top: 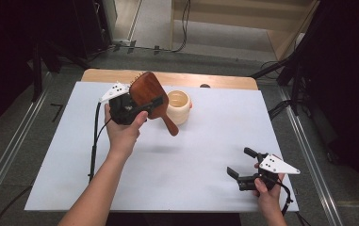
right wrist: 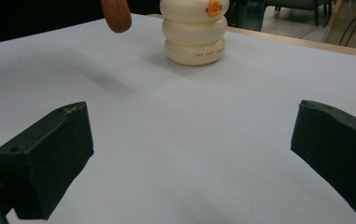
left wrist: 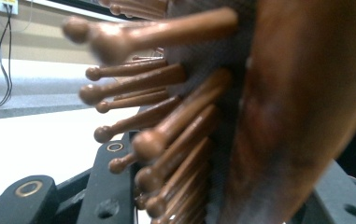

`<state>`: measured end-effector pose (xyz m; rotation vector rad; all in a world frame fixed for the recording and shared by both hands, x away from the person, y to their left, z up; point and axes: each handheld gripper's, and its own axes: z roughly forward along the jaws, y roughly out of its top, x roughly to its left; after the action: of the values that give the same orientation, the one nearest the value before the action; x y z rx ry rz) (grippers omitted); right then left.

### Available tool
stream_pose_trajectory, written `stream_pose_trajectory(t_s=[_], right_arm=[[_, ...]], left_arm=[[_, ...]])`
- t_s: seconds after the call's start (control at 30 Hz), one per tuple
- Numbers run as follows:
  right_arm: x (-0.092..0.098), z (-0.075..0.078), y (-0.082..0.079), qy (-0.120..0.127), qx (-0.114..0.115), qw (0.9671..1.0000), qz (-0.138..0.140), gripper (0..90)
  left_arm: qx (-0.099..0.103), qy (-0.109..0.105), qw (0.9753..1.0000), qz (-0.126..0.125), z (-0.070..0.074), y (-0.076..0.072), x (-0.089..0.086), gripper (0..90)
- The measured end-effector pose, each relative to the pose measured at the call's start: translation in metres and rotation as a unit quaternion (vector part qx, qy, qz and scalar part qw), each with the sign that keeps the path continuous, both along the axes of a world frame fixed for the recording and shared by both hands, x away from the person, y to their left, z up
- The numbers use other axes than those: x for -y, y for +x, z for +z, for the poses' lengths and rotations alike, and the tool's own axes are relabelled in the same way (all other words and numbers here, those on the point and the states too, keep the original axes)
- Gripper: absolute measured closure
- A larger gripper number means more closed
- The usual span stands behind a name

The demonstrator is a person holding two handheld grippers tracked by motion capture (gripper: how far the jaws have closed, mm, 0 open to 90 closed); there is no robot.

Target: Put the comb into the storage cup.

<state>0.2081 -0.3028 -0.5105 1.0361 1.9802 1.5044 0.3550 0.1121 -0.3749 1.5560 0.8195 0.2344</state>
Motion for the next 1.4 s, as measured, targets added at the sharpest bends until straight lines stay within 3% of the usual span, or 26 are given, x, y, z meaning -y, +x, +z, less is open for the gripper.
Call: stream_pose_trajectory(t_s=[0.47,1.4], right_arm=[[0.026,-0.002,-0.01,0.002,0.0,0.9997,-0.025,0.0],[0.028,-0.005,-0.012,0.002,-0.003,0.9998,-0.021,0.0]], left_arm=[[0.01,-0.002,0.9999,0.013,0.009,0.019,0.003,54.6],[0.008,-0.014,0.9992,0.036,0.019,0.052,0.01,54.4]])
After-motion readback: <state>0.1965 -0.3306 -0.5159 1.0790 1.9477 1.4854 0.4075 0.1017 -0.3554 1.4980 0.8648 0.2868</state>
